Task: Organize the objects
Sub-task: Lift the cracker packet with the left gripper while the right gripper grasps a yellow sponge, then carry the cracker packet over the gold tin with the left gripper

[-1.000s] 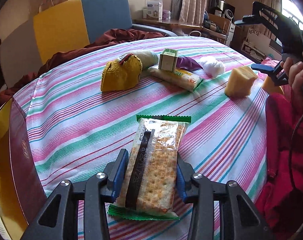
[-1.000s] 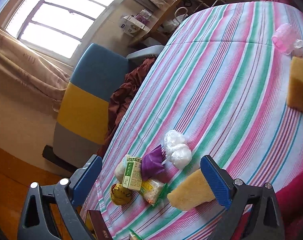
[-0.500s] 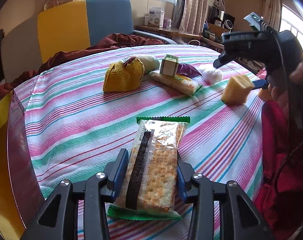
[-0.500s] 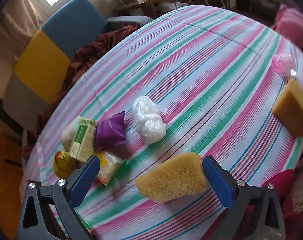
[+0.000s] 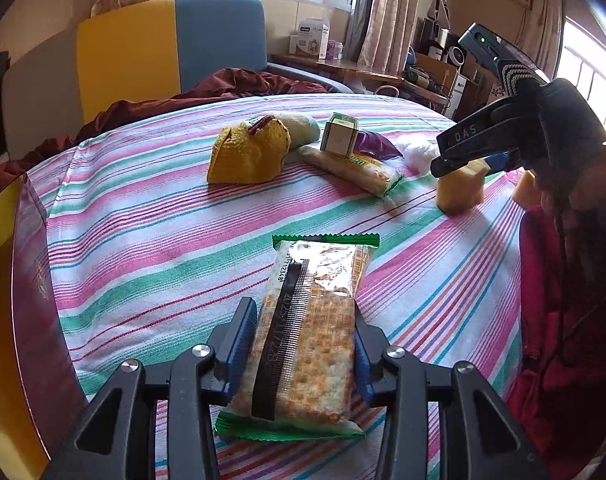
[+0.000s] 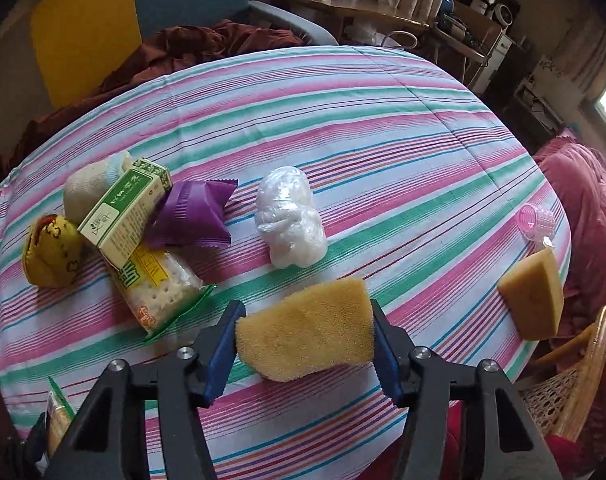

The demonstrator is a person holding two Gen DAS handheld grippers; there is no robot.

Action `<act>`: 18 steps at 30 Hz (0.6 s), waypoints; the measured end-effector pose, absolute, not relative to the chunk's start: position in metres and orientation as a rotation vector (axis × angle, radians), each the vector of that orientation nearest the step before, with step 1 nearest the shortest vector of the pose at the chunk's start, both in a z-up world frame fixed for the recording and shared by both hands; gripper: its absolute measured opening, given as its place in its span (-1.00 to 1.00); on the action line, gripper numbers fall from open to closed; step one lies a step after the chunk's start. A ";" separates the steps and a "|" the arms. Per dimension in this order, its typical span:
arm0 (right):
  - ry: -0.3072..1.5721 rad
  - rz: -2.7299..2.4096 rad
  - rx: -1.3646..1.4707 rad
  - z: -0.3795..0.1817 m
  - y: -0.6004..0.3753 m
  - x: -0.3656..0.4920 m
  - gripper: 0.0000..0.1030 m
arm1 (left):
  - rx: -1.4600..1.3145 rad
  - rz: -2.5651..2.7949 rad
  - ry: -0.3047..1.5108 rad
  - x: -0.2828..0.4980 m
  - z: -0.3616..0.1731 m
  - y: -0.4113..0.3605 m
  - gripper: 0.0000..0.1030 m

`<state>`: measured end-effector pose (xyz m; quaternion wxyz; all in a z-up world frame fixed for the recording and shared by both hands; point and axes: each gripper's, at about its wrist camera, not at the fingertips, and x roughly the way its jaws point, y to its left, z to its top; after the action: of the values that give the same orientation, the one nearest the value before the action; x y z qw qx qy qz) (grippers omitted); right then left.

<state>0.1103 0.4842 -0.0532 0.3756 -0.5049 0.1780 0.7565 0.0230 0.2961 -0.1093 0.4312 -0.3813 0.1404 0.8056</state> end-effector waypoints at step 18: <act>0.626 2.449 -1.312 -0.045 0.440 0.081 0.03 | -1.018 2.029 0.272 0.030 -0.100 0.280 -0.24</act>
<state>0.0814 0.4396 -0.0447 0.1463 -0.4558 0.2173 0.8506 0.0295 0.2799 -0.0996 0.4145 -0.4053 0.1084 0.8076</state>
